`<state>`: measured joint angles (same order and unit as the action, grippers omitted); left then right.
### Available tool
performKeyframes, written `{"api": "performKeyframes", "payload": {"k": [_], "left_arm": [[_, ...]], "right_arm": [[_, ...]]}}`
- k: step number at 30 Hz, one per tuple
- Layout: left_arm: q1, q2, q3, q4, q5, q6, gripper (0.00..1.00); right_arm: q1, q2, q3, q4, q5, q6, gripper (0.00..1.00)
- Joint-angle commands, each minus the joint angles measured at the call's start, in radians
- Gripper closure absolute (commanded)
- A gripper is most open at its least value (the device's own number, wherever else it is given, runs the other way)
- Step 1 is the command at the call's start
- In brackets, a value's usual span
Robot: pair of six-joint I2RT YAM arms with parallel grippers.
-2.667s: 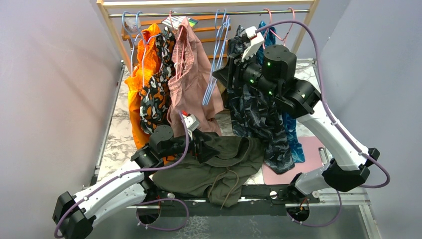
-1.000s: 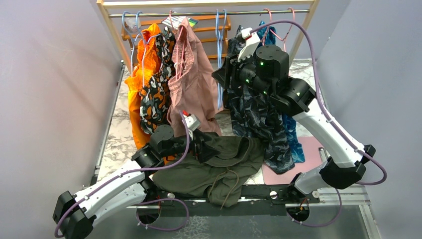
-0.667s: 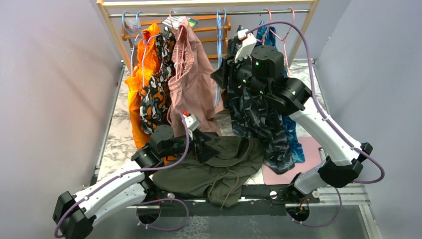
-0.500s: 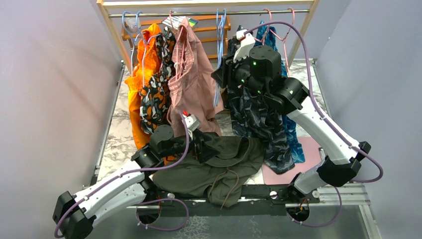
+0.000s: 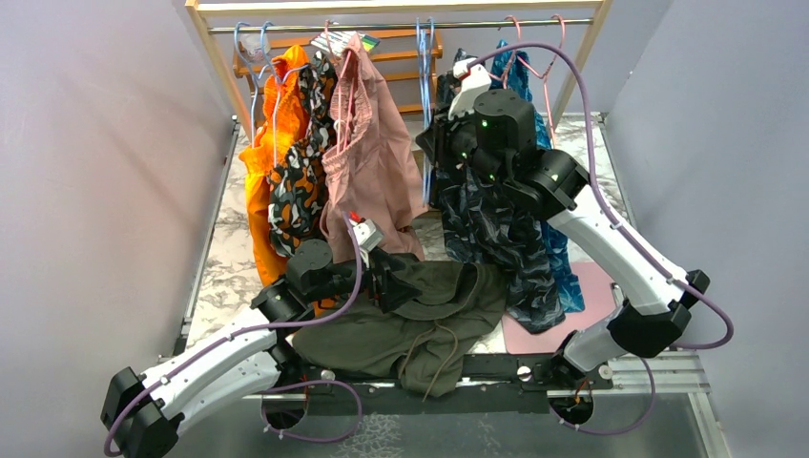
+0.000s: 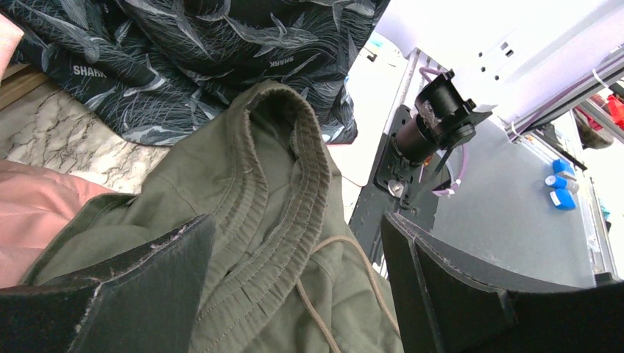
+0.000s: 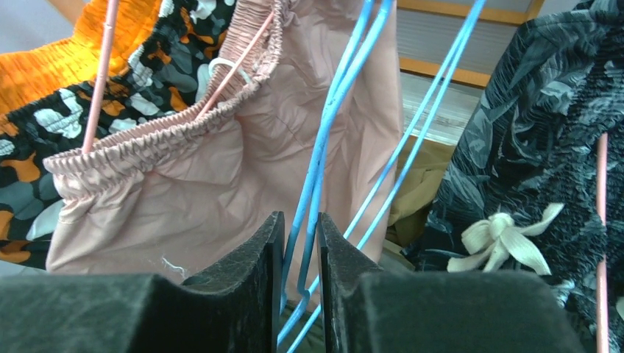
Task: Place the shorts on the hanger
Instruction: Pick up the hanger from the clothesline.
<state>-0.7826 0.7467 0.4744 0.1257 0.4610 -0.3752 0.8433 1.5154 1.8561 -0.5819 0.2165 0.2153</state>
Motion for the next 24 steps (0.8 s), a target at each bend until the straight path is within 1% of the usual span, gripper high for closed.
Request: {"api": "performKeyframes", "payload": {"k": [1,2,3,5,7,10,14,15,17,19,20,22,24], "left_arm": [[0.005,-0.019,-0.007,0.035,0.006,-0.012,0.12],[0.005,-0.022,-0.006,0.046,-0.017,-0.033,0.03],[0.005,-0.026,-0.003,0.057,-0.047,-0.064,0.01],[0.005,-0.036,0.009,0.076,-0.087,-0.127,0.01],[0.005,-0.053,0.013,0.123,-0.088,-0.176,0.01],[0.005,-0.093,-0.023,0.235,-0.063,-0.263,0.01],[0.005,-0.141,-0.086,0.316,-0.062,-0.302,0.01],[0.004,-0.145,-0.099,0.333,-0.054,-0.307,0.02],[0.003,-0.134,-0.095,0.333,-0.030,-0.306,0.10],[0.000,-0.106,-0.035,0.252,-0.009,-0.267,0.16],[-0.010,-0.090,0.008,0.188,-0.030,-0.232,0.18],[-0.065,-0.057,0.112,0.041,-0.113,-0.147,0.19],[-0.144,-0.023,0.211,-0.069,-0.225,-0.074,0.19]], "right_arm": [[0.004,-0.056,-0.038,-0.021,0.058,-0.028,0.78],[0.003,-0.063,-0.049,-0.021,0.062,-0.031,0.80],[0.002,-0.070,-0.059,-0.022,0.065,-0.035,0.82],[-0.002,-0.080,-0.076,-0.021,0.065,-0.038,0.86],[-0.005,-0.086,-0.092,-0.016,0.061,-0.038,0.87],[-0.009,-0.090,-0.100,-0.007,0.050,-0.036,0.88],[-0.010,-0.087,-0.092,-0.006,0.033,-0.035,0.88],[-0.010,-0.084,-0.089,-0.007,0.029,-0.035,0.87],[-0.010,-0.088,-0.087,-0.007,0.023,-0.035,0.85],[-0.011,-0.089,-0.087,-0.008,0.021,-0.036,0.83],[-0.010,-0.090,-0.087,-0.010,0.021,-0.037,0.82],[-0.010,-0.093,-0.091,-0.010,0.022,-0.039,0.79],[-0.010,-0.097,-0.102,-0.008,0.024,-0.041,0.76]]}}
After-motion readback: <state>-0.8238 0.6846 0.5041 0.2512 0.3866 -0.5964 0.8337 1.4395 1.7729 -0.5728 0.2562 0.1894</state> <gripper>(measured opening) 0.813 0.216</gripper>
